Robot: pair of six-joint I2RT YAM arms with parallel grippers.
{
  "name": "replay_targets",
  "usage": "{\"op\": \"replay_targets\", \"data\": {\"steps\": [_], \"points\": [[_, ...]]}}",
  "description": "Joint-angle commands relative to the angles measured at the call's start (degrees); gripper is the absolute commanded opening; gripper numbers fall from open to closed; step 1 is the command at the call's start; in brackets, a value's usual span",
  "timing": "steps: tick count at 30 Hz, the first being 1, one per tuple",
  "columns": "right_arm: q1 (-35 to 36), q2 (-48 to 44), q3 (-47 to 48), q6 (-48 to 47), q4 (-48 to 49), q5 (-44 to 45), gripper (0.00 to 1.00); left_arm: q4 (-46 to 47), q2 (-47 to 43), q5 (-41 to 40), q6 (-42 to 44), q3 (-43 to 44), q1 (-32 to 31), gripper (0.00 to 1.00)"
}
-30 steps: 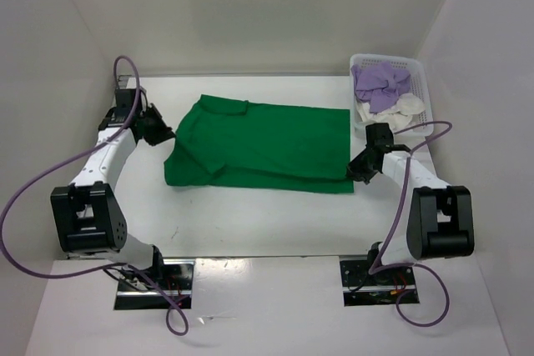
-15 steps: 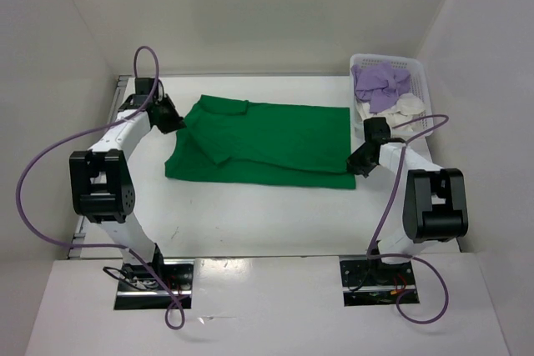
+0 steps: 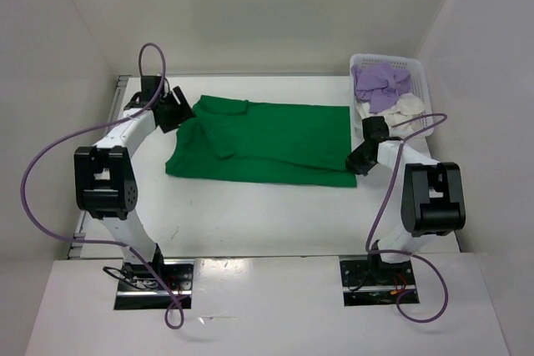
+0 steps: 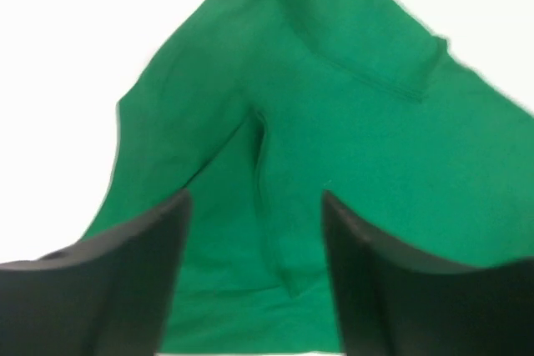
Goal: Fold and stack the t-shirts
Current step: Fold the flattened tshirt in 1/3 of the way
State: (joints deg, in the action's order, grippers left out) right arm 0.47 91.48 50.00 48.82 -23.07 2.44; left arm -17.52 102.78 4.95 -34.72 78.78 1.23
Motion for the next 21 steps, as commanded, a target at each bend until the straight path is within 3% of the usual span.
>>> {"op": "replay_targets", "data": {"steps": [1,2,3,8,12,13,14,15,16,17,20,21], "points": [[-0.56,-2.0,1.77,0.49,2.68,1.44,0.25,2.05,-4.15,-1.26,-0.35,-2.32,0.17,0.78],[-0.56,-2.53,2.29,0.49,2.68,1.43,0.29,1.53,-5.3,-1.26,-0.35,-2.84,0.17,0.82],[-0.56,-4.19,2.3,0.49,2.07,1.43,0.42,0.74,-8.18,-1.26,-0.35,-2.85,0.17,0.84],[-0.56,-11.4,2.3,0.41,-0.04,0.81,0.55,-2.43,-19.44,-3.11,-0.35,-8.46,0.17,0.84],[-0.56,-17.55,2.82,-0.91,-2.94,0.81,0.57,-4.71,-26.65,2.77,-0.96,-18.64,1.05,0.64],[0.05,-18.52,2.82,-1.53,-3.55,0.81,0.57,-4.72,-27.19,5.13,-1.49,-22.49,1.57,0.48],[0.93,-19.93,2.82,-1.53,-3.56,0.81,0.57,-4.72,-27.2,5.94,-2.01,-24.01,1.58,0.41],[2.07,-19.94,2.82,-1.53,-3.56,0.81,0.55,-3.33,-27.2,6.64,-2.02,-25.16,1.58,0.34],[4.86,-19.94,2.82,-1.53,-3.56,-0.32,0.37,-2.53,-26.33,8.65,-2.98,-26.04,1.58,0.29],[6.63,-18.55,2.3,-1.53,-3.56,-0.94,0.26,-1.48,-25.62,9.8,-4.12,-26.66,1.58,0.22],[13.93,-14.42,2.3,0.23,-1.28,-1.47,0.05,2.31,-21.32,11.22,-5.44,-26.66,1.58,0.16],[15.34,-11.27,2.3,0.92,-0.67,-2.95,0.04,3.44,-18.87,11.22,-5.45,-26.66,1.58,0.16]]}}
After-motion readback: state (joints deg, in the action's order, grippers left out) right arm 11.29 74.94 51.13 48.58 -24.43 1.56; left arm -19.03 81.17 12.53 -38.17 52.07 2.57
